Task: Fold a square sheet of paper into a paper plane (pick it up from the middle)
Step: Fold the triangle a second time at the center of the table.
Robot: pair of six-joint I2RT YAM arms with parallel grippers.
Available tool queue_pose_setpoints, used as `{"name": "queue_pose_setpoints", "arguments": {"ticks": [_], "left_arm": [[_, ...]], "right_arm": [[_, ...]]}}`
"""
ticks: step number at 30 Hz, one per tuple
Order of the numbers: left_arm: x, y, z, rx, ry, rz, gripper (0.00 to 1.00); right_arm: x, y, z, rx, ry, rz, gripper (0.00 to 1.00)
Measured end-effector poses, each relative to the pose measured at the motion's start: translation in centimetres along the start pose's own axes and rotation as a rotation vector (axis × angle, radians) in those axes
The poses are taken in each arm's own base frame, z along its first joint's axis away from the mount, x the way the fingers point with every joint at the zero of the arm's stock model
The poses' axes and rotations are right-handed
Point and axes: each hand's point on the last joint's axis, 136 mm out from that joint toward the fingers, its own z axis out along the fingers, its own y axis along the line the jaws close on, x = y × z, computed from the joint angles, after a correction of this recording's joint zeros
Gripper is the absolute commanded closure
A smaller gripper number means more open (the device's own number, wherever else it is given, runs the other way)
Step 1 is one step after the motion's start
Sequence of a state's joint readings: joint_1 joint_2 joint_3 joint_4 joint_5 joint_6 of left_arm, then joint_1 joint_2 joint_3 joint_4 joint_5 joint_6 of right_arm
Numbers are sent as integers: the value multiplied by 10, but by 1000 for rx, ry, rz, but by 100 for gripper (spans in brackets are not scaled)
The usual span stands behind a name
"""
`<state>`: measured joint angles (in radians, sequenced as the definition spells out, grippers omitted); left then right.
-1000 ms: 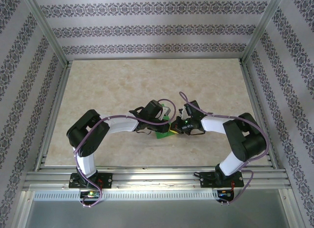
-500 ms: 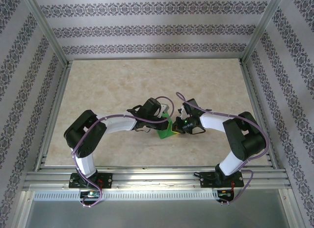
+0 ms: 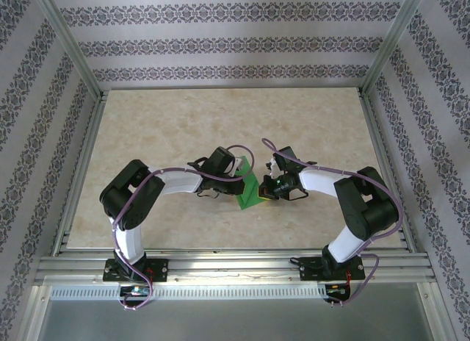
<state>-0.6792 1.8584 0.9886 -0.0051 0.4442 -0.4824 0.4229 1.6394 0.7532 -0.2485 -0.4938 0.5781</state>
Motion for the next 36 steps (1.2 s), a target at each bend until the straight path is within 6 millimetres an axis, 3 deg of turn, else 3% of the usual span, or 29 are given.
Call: {"name": "queue_pose_setpoints", "arguments": {"ticks": [14,24,36], "left_arm": [[4,3,3,1,0,7,100],[3,2,4,13,-7,12,100],[3,3,3,6,-12,19,100]], "right_arm": [[3,4,-1,-20,18,27,97],[-7,23,-2,-65,6,31,96],[-7,14,10,-42,34,48,100]]}}
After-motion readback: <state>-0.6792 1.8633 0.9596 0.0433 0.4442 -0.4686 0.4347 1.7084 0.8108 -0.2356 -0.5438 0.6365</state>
